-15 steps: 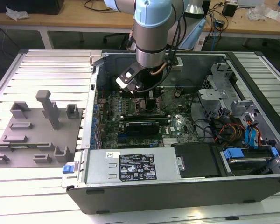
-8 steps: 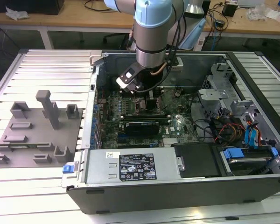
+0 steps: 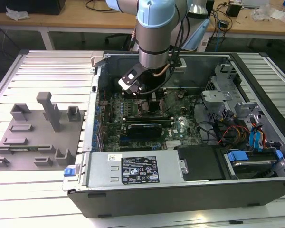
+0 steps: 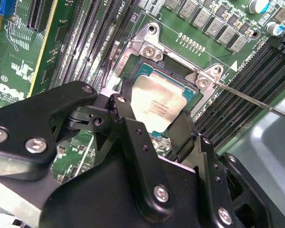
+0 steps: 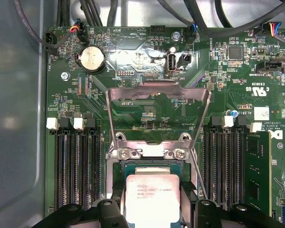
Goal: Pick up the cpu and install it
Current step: 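Place the cpu into insertion slot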
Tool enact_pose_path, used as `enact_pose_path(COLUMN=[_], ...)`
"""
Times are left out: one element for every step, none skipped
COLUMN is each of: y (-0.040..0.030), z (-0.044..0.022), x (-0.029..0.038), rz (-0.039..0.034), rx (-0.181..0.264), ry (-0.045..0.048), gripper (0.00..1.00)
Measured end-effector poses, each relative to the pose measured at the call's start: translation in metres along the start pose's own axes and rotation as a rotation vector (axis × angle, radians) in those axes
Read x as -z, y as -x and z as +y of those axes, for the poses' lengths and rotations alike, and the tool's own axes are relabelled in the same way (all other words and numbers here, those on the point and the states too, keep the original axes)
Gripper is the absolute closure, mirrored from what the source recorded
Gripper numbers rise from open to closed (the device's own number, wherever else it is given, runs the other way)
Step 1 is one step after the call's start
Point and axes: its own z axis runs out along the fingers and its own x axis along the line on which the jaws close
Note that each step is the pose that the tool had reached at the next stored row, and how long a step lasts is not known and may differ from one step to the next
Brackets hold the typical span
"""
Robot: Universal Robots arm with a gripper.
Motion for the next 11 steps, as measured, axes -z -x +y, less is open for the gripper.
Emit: enact_pose_path(y=[-0.0002, -0.0003, -0.0002, -0.0001, 0.0000, -0.0001, 0.0000, 0.0000, -0.0001, -0.0001, -0.0001], z=[0.0001, 0.0001, 0.0001, 0.0000, 0.0000, 0.0000, 0.0000, 0.0001, 0.0002, 0.0004, 0.0006], x=[-0.0003, -0.0005, -0.0003, -0.0001, 0.0000, 0.0000, 0.0004, 0.0015, 0.0033, 0.0068, 0.0119], rz=[0.0011, 0.0015, 0.0007, 0.0003, 0.0002, 0.0002, 0.0001, 0.0000, 0.0000, -0.0001, -0.0003], rx=[0.000, 0.000, 0.000, 0.000, 0.000, 0.000, 0.000, 0.000, 0.000, 0.000, 0.000], ry=[0.0005, 0.0008, 0.0005, 0.0002, 0.0001, 0.0001, 0.0000, 0.0000, 0.0000, 0.0000, 0.0000], gripper=[0.45, 0.45, 0.38, 0.38, 0.38, 0.38, 0.38, 0.38, 0.38, 0.38, 0.38])
